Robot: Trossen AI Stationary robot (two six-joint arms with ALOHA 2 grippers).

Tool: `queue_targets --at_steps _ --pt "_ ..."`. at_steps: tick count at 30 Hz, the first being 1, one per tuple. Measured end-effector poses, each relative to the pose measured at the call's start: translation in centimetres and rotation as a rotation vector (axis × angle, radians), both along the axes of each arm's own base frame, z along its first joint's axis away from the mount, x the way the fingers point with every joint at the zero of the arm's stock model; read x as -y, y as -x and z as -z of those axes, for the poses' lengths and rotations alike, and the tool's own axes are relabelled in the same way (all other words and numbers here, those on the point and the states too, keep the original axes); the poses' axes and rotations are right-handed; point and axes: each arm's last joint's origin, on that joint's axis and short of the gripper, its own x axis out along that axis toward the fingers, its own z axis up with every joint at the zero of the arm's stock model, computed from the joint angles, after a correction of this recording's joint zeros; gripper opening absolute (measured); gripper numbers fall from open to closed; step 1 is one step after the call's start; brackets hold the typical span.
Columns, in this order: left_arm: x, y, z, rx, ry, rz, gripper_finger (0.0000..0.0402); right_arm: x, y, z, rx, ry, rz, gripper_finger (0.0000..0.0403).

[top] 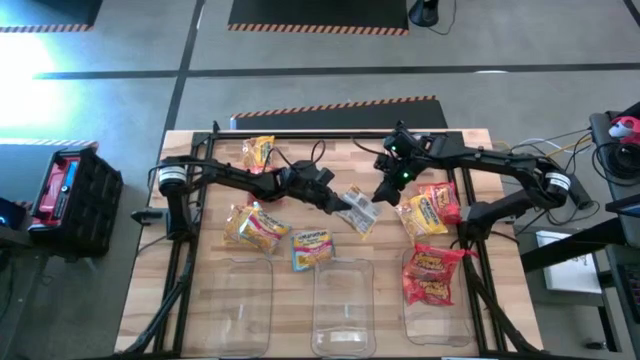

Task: Sort Maruchan noodles
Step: Put the yellow noodle pack into the middle transparent bin

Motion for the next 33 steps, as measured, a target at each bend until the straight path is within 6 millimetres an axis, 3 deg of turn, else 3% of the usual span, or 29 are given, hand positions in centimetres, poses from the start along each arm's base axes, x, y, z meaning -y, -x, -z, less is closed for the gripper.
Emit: queue_targets --at_steps 10,20,26,33 --pt "0.2 -0.1 -0.4 0.033 0.018 0.047 0.0087 0.2 0.1 -0.3 0.036 0.04 -0.022 0.0183" --pt "-2.9 1.9 -2.9 0.026 -0.059 -0.02 0.0087 1.4 1.0 -4.5 0.088 0.051 0.07 0.0183" --pt "-4.6 4.6 -5.8 0.01 -0.291 0.004 0.0087 1.2 1.4 -5.2 0.071 -0.056 0.185 0.0183" --pt "-3.4 8.1 -9.8 0.017 -0.726 0.2 0.0087 0.4 2.1 -5.8 0.072 -0.216 0.244 0.0183"
